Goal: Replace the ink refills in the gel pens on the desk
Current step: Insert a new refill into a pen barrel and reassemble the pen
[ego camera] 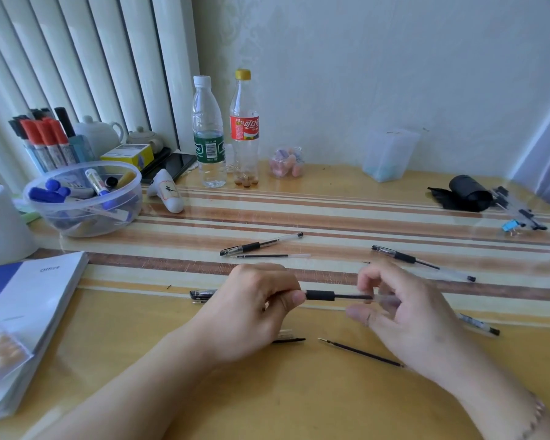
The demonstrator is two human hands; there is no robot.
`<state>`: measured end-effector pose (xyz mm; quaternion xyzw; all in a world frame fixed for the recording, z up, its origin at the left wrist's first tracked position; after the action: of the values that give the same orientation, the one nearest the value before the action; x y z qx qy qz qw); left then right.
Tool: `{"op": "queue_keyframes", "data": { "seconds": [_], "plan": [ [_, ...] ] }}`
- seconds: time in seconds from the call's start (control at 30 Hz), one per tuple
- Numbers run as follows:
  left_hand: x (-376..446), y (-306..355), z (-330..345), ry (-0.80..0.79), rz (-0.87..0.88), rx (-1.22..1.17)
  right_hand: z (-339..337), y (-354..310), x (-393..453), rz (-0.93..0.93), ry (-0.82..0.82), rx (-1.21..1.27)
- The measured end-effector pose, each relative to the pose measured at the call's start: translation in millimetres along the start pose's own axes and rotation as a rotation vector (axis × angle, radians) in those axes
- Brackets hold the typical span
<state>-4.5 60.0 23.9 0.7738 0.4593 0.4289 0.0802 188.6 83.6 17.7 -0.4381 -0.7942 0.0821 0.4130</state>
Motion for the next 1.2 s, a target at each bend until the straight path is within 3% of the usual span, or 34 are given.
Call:
{"op": "queue_keyframes", "data": {
  "seconds": [0.1, 0.47, 0.63, 0.8, 0.9, 1.03, 1.13, 1.2],
  "plan": [
    [0, -2, 0, 0.007, -0.007, 0.001, 8, -4, -2, -0.028, -0.114, 0.038],
    [1, -7, -1, 0.052, -0.072, -0.060, -1, -11, 1, -0.047, -0.029, 0.036],
    [3, -10, -6, 0.106, -0.088, -0.021, -17, 0, 7, -0.067, -0.017, -0.189],
    [6, -16, -16, 0.153, -0.102, 0.033, -48, 45, 9, 0.132, -0.041, -0.379],
    [8, -18, -22, 0.180, -0.095, 0.063, -58, 51, 8, 0.242, 0.034, -0.250],
    [7, -13, -16, 0.164, -0.081, 0.019, -39, 21, 10, 0.158, 0.025, 0.078],
    [5, -9, -12, 0.129, -0.064, 0.000, -24, 4, 10, 0.033, -0.043, 0.046],
    [5, -7, -11, 0.073, -0.034, 0.005, -22, 8, 8, 0.064, -0.099, 0.017]
  ]
}}
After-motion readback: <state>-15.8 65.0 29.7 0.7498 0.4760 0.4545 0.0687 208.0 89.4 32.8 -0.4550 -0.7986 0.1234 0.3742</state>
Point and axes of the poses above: each hand's wrist, its own x-axis towards the middle knuckle, its own z-axis out of the palm, y = z × x, the point moved 6 cm from there along x, towards the middle knuckle, and after that the axes turned 11 degrees about y, right-handed, at the moved point
